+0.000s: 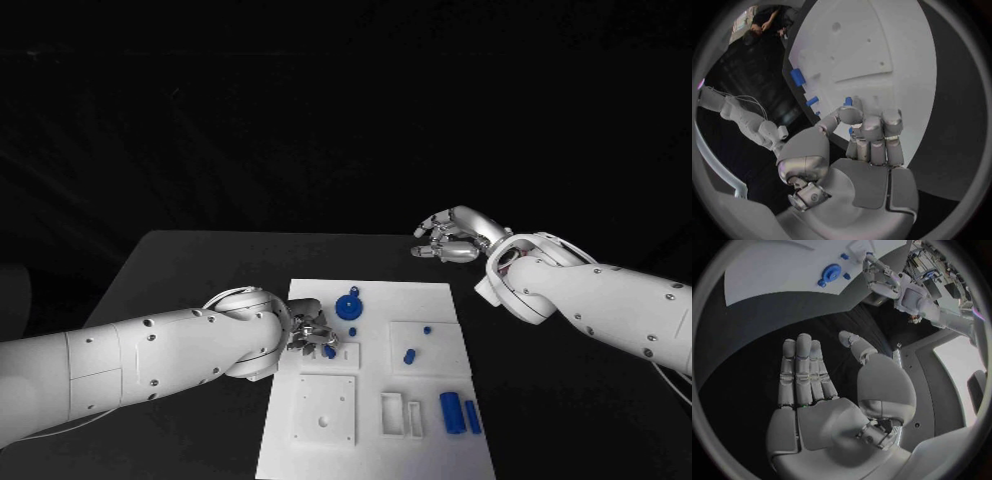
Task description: Assemble the parts on the task board
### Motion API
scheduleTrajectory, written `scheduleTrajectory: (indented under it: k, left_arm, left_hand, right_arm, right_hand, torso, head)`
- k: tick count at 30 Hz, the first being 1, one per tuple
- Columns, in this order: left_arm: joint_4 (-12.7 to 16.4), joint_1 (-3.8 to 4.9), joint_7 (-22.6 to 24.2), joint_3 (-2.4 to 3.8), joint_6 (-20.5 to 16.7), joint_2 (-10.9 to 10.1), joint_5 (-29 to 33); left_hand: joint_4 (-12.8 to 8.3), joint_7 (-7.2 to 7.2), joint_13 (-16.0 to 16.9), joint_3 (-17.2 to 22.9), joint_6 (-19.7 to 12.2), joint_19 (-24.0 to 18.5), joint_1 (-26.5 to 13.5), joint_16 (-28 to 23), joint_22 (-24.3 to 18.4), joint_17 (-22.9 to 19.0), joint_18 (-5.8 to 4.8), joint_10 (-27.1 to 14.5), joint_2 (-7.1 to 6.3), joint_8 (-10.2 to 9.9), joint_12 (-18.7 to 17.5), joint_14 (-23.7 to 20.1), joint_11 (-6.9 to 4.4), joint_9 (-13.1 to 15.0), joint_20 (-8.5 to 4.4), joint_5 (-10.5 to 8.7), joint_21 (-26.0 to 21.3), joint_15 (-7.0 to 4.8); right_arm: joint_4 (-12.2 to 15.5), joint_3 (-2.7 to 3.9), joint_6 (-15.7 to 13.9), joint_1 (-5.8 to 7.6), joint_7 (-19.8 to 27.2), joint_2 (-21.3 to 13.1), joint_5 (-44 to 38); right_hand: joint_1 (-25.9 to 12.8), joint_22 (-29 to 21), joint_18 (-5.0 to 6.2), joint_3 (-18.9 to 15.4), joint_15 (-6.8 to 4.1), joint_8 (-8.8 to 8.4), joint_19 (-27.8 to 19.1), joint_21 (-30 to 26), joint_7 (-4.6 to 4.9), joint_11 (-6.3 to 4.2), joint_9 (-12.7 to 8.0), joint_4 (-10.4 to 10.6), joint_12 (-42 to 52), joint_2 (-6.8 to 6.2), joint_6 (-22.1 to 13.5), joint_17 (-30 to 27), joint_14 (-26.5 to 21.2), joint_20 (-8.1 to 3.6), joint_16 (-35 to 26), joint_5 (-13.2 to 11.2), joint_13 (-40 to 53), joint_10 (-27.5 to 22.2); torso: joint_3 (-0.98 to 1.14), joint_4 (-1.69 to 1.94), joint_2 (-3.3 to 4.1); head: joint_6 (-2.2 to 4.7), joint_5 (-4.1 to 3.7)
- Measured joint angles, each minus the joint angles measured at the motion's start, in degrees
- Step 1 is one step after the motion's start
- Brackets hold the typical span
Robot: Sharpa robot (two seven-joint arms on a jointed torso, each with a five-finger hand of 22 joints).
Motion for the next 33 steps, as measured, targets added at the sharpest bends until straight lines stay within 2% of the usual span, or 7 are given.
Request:
scheduleTrajectory:
  k: [4,7,10,19,28,30,33]
  left_arm:
    - [0.3,-0.05,0.1,0.0,-0.8,-0.2,-0.7]
    - [0.5,-0.11,0.3,-0.03,-1.6,-0.5,-1.1]
    - [0.8,-0.19,0.5,-0.06,-2.7,-0.8,-1.4]
    - [1.5,-0.44,1.1,-0.13,-4.8,-1.1,-1.9]
    - [1.2,-0.77,1.3,-0.15,-6.3,-1.2,-2.2]
    - [1.1,-0.89,1.4,-0.15,-6.6,-1.2,-2.2]
    - [1.1,-1.08,1.4,-0.15,-7.0,-1.2,-2.2]
  left_hand:
    - [0.1,-0.01,-0.3,0.5,0.0,0.0,1.2,0.0,0.0,-0.4,-0.02,-0.1,-1.19,0.0,0.0,0.0,0.14,0.0,0.0,-1.07,0.0,-0.01]
    - [0.4,-0.12,-0.8,1.1,0.1,0.0,2.8,0.0,-0.1,-0.9,0.06,-0.2,-2.79,-0.1,0.0,0.1,0.23,0.0,0.01,-3.78,0.0,-0.06]
    - [0.4,-0.2,-1.0,1.1,0.2,0.0,3.9,0.0,-0.2,-1.2,0.13,-0.2,-3.44,-0.3,0.0,0.1,0.23,0.0,0.01,-4.65,0.0,-0.08]
    - [0.8,-0.2,-1.3,1.1,0.2,0.0,4.9,0.0,-0.3,-1.5,0.14,-0.2,-4.15,-0.7,0.0,0.1,0.23,0.1,0.01,-4.68,0.0,-0.11]
    - [1.2,-0.41,-2.0,0.7,0.4,0.0,6.5,0.0,-0.5,-2.2,0.16,-0.6,-5.67,-0.9,-0.3,0.2,0.63,0.1,0.02,-5.09,-0.3,-0.17]
    - [1.1,-0.41,-2.1,0.8,0.4,0.0,7.2,-0.1,-0.5,-2.3,0.16,-0.6,-6.44,-1.2,-0.6,0.2,0.65,0.0,0.02,-5.1,-0.3,-0.17]
    - [0.6,-0.53,-2.6,0.2,0.5,0.0,9.0,-0.5,-0.7,-2.7,0.16,-0.9,-8.18,-1.7,-0.9,0.2,0.94,-0.1,0.02,-2.59,-0.6,-0.18]
  right_arm:
    - [0.0,0.0,0.1,0.0,0.0,0.0,0.1]
    - [-0.1,0.0,0.1,0.0,0.0,0.0,0.2]
    - [-0.1,0.0,0.2,-0.01,0.0,0.0,0.3]
    - [0.1,-0.01,0.4,-0.02,0.1,-0.1,0.6]
    - [0.2,-0.01,0.6,-0.05,0.0,-0.2,0.7]
    - [0.2,-0.01,0.7,-0.06,0.0,-0.2,0.8]
    - [0.2,-0.01,0.7,-0.08,0.0,-0.2,0.8]
  right_hand:
    - [-0.3,0.0,-0.02,-0.3,0.0,0.0,0.0,-0.2,-0.02,0.0,-0.1,0.3,0.0,0.3,0.0,0.1,0.0,0.0,-0.2,0.0,-0.2,0.0]
    - [-0.5,0.0,-0.02,-0.3,0.0,0.0,0.2,-0.3,-0.08,0.0,-0.1,0.3,0.0,0.13,0.1,0.1,0.0,0.2,-0.3,0.0,-0.3,0.0]
    - [-0.8,0.0,-0.02,-0.5,0.0,-0.01,0.2,-0.3,-0.09,0.0,-0.1,0.5,0.0,0.31,0.1,0.2,0.0,0.2,-0.4,0.3,-0.4,0.0]
    - [-0.8,0.0,-0.04,-0.6,0.0,-0.01,0.2,-0.3,-0.1,0.0,-0.2,0.6,0.0,0.31,0.1,0.2,0.0,0.2,-0.4,0.5,-0.5,0.0]
    - [-1.0,0.0,-0.06,-0.6,0.0,-0.01,0.2,-0.3,-0.12,0.0,-0.2,0.6,0.0,0.52,0.1,0.3,0.0,0.2,-0.7,0.5,-0.7,0.0]
    - [-1.0,0.0,-0.06,-0.5,0.0,-0.01,0.2,-0.3,-0.19,0.0,-0.2,0.8,0.0,0.52,0.2,0.3,0.0,0.21,-0.7,0.5,-0.7,0.0]
    - [-1.0,0.0,-0.07,-0.5,0.0,-0.02,0.2,-0.5,-0.19,0.0,-0.2,0.8,0.0,0.52,0.2,0.3,0.0,0.2,-0.7,0.5,-0.7,0.0]
  torso:
    - [-0.01,0.0,-0.01]
    - [-0.03,0.0,-0.03]
    - [-0.04,0.03,-0.03]
    - [-0.04,0.05,-0.03]
    - [-0.04,0.04,-0.03]
    - [-0.04,0.03,-0.03]
    - [-0.05,0.03,-0.03]
  head:
    - [-0.03,0.0]
    - [-0.08,-0.09]
    - [-0.12,-0.16]
    - [-0.23,-0.18]
    - [-0.17,-0.16]
    - [-0.16,-0.18]
    - [-0.16,-0.18]
